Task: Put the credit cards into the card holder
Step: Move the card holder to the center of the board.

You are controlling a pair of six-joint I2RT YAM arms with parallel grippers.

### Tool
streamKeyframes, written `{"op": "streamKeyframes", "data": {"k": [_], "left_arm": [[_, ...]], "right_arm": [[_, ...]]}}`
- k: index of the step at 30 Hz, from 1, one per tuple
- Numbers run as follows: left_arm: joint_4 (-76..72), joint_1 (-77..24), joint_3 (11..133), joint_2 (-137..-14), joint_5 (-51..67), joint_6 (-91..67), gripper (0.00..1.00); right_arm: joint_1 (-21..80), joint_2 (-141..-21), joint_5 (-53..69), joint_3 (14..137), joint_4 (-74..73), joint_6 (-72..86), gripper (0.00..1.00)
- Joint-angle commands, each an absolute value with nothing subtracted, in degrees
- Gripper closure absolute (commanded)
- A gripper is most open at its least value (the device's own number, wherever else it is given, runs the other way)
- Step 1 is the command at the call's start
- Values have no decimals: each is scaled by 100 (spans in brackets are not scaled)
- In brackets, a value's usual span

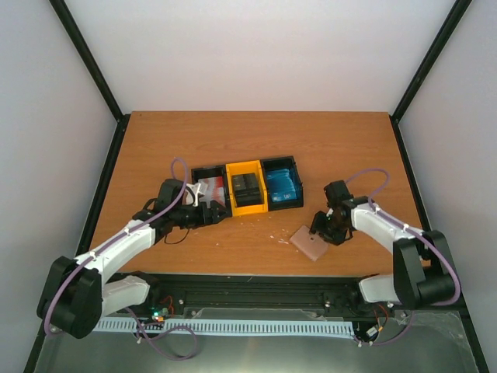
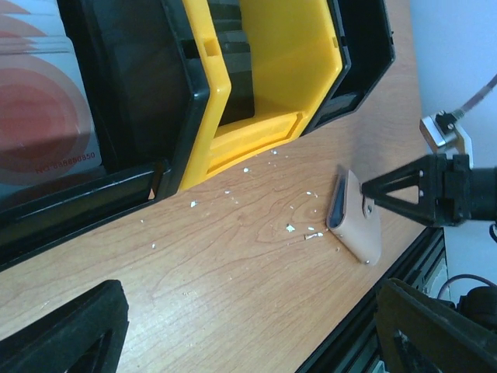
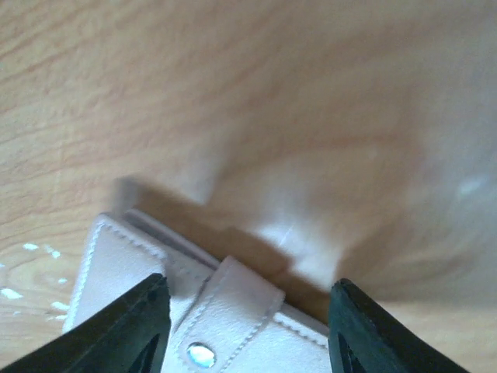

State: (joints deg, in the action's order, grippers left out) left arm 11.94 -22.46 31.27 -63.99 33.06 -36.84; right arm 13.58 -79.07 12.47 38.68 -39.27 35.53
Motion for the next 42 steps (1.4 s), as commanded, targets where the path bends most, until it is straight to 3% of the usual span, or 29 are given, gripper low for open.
{"op": "streamKeyframes", "data": {"k": [1,5,13,23,28,37,42], "left_arm": [[762,-2303,3057,-6484,3497,-3893,12],[582,-2307,2915,-6473,3585,-4115,11],[-141,-2627,2601,-6504,3735,-4791,9],[-881,-3738,2917,-7571,3242,-5797,9],[-788,-4128,3474,-8308,2997,-5865,12],[-307,-4650,4182,-8935,2397,-6159,13],[-358,-4770,4287,-9159,2413,-6329,13]], "right_arm": [[1827,-7342,1533,3560,-3884,4866,41],[1922,-7005,1117,3648,-4274,5007,34],[2455,-7128,1352,3539,-4281,4720,49],[3554,-7403,1289,3513,-3650,5576,57],[3815,-7531,839,3860,-3776,5584,54],[3810,-6992,-653,4029,-4842,5014,35],[3806,-7316,104,3723,-4086,4703,41]]}}
